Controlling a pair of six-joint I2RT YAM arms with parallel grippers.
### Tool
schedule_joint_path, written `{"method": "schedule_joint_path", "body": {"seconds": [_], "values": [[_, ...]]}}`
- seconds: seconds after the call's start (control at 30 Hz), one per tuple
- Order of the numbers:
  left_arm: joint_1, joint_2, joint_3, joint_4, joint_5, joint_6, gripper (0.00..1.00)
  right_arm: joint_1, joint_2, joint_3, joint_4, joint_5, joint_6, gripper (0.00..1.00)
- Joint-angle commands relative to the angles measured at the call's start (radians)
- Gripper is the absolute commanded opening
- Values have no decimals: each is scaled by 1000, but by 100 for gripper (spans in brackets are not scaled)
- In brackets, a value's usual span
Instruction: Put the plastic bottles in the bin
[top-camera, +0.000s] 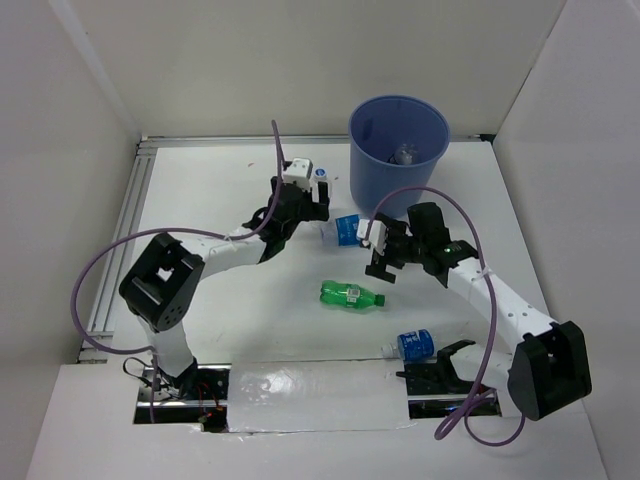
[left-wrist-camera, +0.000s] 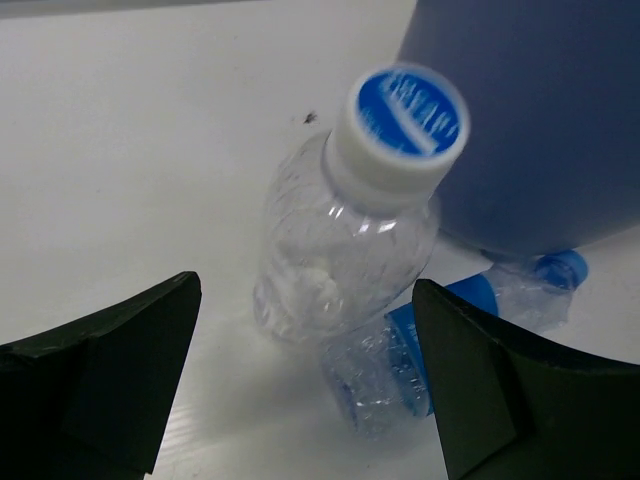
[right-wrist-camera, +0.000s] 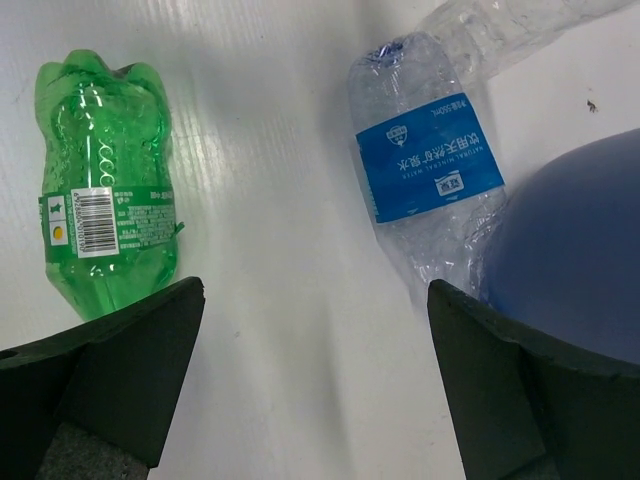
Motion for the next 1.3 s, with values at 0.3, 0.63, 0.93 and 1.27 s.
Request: {"method": "schedule_joint_path", "body": {"seconds": [0.3, 0.63, 0.93, 1.27], "values": [[8, 51, 85, 160, 158, 57, 100, -13, -13, -27, 22, -19, 52, 99], [8, 163, 243, 68, 95, 34, 2, -22, 5, 4, 23, -19, 61, 99], [8, -129, 149, 79, 150, 106, 0, -51, -47, -36, 13, -39, 61, 99], [-6, -205, 480, 69, 222, 111, 0, -82, -67, -55, -28, -140, 99, 59]]}}
